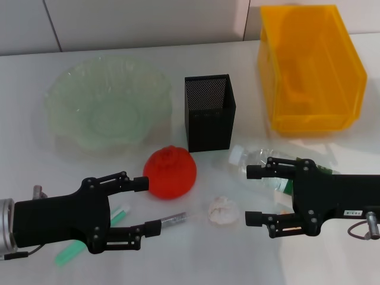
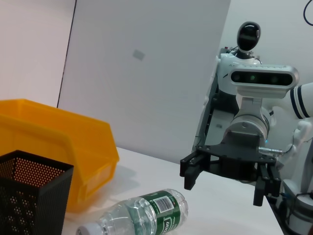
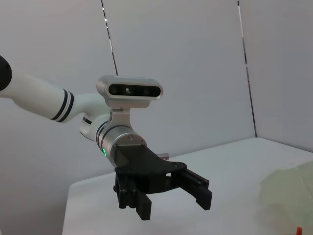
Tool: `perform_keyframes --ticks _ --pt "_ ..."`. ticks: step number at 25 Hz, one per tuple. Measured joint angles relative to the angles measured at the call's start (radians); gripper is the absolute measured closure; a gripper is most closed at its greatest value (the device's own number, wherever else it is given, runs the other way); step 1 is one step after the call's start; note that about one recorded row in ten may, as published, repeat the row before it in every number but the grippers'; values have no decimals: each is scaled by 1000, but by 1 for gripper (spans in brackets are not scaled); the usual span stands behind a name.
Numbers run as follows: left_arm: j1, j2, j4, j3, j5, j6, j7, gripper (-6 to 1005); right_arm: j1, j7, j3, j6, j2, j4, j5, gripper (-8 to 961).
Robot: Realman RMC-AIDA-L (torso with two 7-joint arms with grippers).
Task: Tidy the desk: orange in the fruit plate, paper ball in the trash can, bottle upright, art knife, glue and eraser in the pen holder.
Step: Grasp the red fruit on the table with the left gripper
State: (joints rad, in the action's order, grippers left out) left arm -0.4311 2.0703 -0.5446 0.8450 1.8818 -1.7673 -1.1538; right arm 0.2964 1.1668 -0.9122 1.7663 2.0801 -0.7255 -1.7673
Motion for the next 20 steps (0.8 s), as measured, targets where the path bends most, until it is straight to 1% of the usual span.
perform_keyframes --ticks 6,8,11,12,13,15,17,18,19,20 --pt "-3 1 0 -1 -3 1 0 156 -3 -1 0 2 0 0 1 126" --pt "-7 2 0 -3 -6 20 0 162 -3 -1 3 5 0 0 2 126" --pt "-10 3 1 -5 -9 34 0 170 -4 -1 32 12 0 0 4 126" --pt "-32 8 66 -1 -63 122 15 173 -6 -1 69 26 0 3 5 126" --pt "-32 8 66 -1 -63 122 15 176 -6 -1 69 26 0 3 5 126" --pt "-59 9 137 2 -91 183 58 182 -8 -5 118 55 -1 15 5 126" --pt "-59 9 137 2 -91 183 58 188 -13 -18 169 95 -2 26 5 126" --pt "-59 9 137 2 -91 183 58 190 -13 -18 169 95 -2 26 5 126" --pt "-90 10 211 1 -100 244 115 193 -18 -23 181 104 -2 26 5 125" --pt "-105 10 243 1 -101 279 135 196 -22 -27 192 111 -3 26 5 125"
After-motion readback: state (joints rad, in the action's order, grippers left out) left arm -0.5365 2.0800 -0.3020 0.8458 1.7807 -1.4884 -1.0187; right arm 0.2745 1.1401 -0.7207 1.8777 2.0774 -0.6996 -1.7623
